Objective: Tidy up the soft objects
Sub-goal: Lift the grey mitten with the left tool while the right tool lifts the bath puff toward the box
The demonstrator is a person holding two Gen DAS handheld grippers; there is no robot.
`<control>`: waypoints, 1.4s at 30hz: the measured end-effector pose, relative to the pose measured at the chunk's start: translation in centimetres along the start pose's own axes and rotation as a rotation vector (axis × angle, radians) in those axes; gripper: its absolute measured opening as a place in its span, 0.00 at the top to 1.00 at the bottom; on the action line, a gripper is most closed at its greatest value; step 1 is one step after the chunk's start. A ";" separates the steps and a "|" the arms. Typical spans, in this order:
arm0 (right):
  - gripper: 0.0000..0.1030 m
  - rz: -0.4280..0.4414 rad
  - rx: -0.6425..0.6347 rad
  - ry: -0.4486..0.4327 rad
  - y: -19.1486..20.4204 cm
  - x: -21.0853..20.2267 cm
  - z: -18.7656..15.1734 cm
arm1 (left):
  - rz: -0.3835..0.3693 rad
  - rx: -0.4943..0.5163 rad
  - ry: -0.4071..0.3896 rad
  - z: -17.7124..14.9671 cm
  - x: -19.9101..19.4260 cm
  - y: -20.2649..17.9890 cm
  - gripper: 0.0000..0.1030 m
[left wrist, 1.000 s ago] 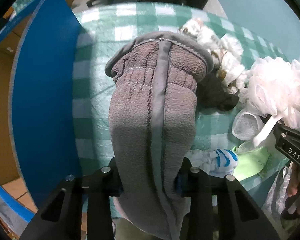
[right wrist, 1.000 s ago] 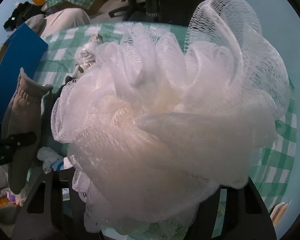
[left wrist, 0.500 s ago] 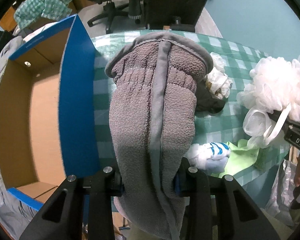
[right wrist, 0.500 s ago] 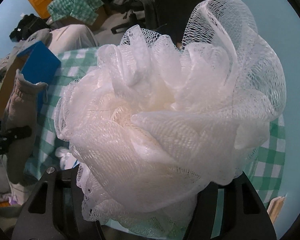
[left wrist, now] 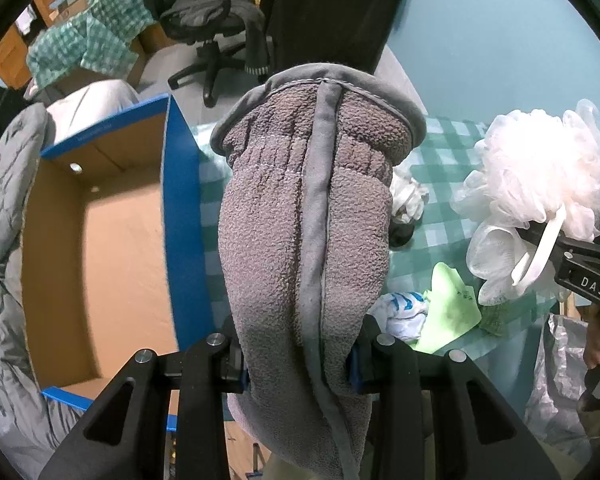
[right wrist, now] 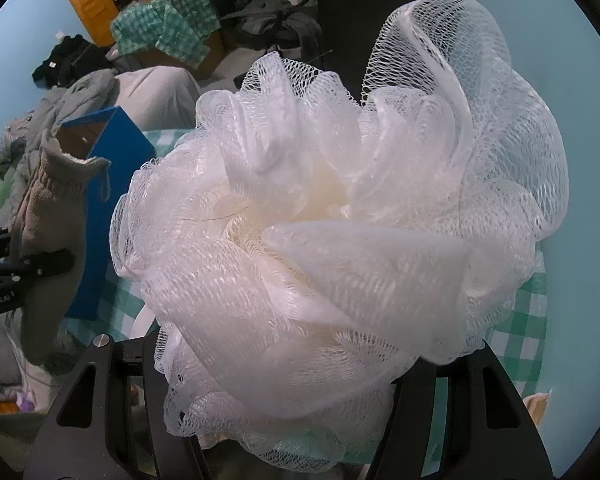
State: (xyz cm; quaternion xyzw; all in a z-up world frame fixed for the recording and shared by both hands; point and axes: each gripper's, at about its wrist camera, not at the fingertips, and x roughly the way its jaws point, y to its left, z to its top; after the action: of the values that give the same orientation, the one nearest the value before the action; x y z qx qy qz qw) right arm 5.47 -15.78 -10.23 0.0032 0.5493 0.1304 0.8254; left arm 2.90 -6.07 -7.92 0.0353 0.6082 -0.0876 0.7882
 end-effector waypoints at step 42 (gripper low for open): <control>0.41 0.147 -0.227 -0.052 7.7 -2.6 2.3 | 0.039 -0.201 -0.108 -1.8 -5.4 9.5 0.66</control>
State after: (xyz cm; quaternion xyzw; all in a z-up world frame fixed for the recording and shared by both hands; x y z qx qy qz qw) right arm 4.95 -8.65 -5.83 -0.0464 0.5077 0.2515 0.8227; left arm 1.60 4.10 -3.71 -0.0367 0.5695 -0.0127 0.8210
